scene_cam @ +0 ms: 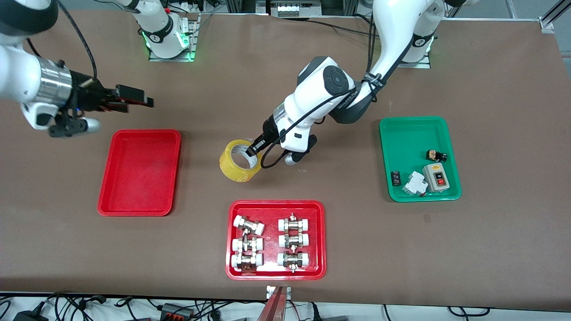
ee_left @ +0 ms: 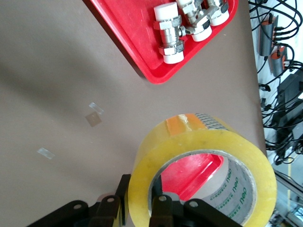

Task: Left arm passes tape to right arm into tray
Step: 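Hold the tape with the left gripper while the right gripper reaches it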

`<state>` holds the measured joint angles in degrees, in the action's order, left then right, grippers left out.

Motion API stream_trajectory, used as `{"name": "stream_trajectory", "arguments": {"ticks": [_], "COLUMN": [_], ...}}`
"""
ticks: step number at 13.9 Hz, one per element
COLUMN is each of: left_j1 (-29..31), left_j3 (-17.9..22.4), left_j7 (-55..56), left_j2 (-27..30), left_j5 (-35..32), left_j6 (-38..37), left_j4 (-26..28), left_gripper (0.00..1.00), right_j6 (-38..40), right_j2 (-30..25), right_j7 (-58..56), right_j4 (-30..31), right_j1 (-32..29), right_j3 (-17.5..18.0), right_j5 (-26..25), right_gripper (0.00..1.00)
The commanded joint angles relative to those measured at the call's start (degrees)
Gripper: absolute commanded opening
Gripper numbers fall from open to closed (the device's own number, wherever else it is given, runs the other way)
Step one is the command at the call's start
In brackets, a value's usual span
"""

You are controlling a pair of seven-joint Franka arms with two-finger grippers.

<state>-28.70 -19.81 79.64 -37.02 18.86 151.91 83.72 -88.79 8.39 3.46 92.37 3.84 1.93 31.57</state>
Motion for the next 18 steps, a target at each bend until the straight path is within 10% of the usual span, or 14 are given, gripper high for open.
{"name": "stream_trajectory", "arguments": {"ticks": [1,16,18], "left_j1": [-1.4,-1.4,-1.4], "left_j3": [0.1,0.1,0.1], "left_j7": [4.7,10.5,10.4], "left_j2": [-0.7,-1.1,-1.1], "left_j5": [-1.0,-1.2,-1.3], "left_j6": [3.0,3.0,3.0], "left_j4": [-1.3,-1.8,-1.8], "left_gripper": [0.0,0.0,0.0], "right_j6": [-5.5,-28.7,-29.2], "right_j2": [4.8,16.2,16.3], "right_j7": [-3.5,-13.0,-13.1], "right_j4": [-1.2,-1.4,-1.5], "right_j1": [1.9,12.8,12.8], "right_j3": [-0.2,-0.2,-0.2], "right_j5": [6.8,15.5,15.1], "right_gripper": [1.0,1.0,0.59]}}
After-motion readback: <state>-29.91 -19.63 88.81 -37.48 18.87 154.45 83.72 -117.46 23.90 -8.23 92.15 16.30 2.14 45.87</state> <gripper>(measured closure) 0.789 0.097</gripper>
